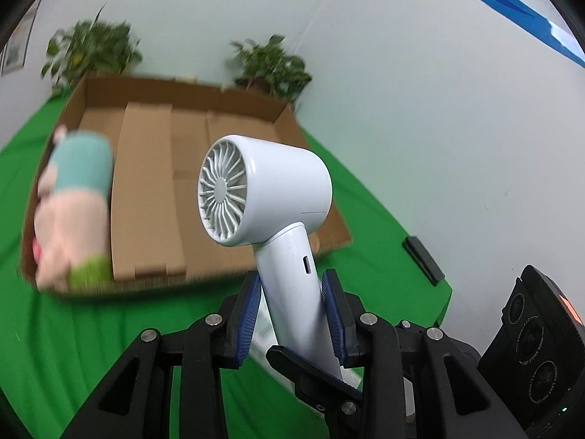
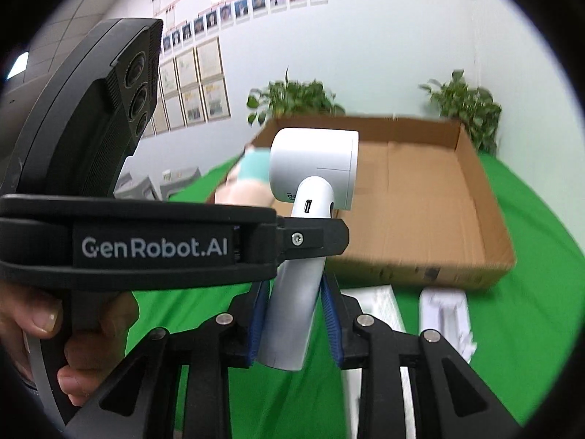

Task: Organize objects
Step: 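Close the right gripper on the hair dryer handle and lift it, then carry the hair dryer with the right gripper over the tray beside the brown box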

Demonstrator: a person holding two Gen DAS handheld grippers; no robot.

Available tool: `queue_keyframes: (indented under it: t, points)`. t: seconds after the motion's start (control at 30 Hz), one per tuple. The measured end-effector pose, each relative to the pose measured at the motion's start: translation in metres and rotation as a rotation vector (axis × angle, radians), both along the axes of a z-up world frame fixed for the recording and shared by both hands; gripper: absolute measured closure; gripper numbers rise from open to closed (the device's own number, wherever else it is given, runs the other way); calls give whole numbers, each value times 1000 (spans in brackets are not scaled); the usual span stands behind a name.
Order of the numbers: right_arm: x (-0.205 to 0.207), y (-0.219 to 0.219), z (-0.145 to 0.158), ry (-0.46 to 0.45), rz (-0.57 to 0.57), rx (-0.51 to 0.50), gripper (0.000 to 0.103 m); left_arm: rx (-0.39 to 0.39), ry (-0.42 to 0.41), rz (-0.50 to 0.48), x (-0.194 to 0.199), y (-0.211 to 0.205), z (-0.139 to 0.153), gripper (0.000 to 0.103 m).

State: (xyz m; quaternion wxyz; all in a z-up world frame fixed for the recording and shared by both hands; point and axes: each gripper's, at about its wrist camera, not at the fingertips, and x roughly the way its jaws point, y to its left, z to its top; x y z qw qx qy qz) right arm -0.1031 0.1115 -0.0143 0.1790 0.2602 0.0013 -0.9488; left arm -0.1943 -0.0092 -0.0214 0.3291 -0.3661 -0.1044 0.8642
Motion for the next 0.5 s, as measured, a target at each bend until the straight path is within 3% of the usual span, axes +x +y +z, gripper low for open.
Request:
queue_keyframes:
  t: [0.3, 0.5]
  points:
    - [-41, 11, 61, 125, -14, -4, 76, -16, 147, -2, -42, 16, 95, 72]
    - [-73, 14, 86, 132, -14, -17, 76, -37, 169, -3, -74, 19, 132, 72]
